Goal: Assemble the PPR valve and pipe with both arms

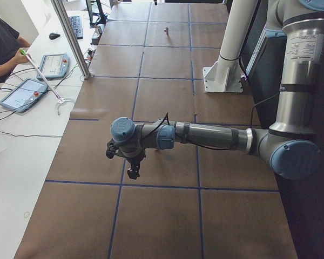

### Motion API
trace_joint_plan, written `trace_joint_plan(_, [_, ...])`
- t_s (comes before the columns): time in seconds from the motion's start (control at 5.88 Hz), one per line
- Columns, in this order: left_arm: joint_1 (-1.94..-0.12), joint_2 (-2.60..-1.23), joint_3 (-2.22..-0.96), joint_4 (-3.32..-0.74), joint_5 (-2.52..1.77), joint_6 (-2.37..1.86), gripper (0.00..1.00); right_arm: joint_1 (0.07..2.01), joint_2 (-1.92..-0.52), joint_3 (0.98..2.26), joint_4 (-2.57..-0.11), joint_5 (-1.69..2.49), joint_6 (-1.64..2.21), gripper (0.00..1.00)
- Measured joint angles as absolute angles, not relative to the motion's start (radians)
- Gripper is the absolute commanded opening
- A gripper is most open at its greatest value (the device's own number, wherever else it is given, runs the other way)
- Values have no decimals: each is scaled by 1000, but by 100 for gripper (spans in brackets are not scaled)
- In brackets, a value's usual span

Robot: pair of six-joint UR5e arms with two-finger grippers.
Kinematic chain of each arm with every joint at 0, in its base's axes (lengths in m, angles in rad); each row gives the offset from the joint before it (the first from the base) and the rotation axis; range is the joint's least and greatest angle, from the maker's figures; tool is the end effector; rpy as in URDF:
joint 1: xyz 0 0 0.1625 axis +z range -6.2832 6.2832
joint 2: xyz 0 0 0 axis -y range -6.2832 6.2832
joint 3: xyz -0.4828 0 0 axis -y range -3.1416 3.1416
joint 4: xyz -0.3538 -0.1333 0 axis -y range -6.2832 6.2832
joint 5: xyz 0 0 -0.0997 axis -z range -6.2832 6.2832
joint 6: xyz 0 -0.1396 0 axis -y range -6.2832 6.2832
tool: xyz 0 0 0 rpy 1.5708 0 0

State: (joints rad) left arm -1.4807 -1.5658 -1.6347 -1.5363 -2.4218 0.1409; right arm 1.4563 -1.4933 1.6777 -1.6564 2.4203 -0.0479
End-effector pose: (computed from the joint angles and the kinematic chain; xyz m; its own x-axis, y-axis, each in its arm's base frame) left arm 0.0125 -0.4534 0.7140 0.6358 0.2166 -0.7408 -0.1810 0.9749 0.1297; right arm -0.0281 -0.4935 0.6609 0.6414 -0.1962 0.7417 0.1446 0.9803 0.1343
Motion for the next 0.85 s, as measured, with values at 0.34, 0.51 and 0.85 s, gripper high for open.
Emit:
trace_joint_plan(0.34, [-1407, -1555, -1663, -1630, -2420, 21, 100, 1451, -1488, 1678, -1636, 2421, -50, 100])
trace_joint_plan(0.51, [-1346, -1554, -1706, -1693, -2415, -91, 100, 1449, -1493, 1665, -1584, 2421, -55, 100])
trace_joint_plan(0.85, [-1214, -1553, -1800, -1750, -2376, -232, 100, 1445, -1503, 1587, -1444, 2434, -57, 100])
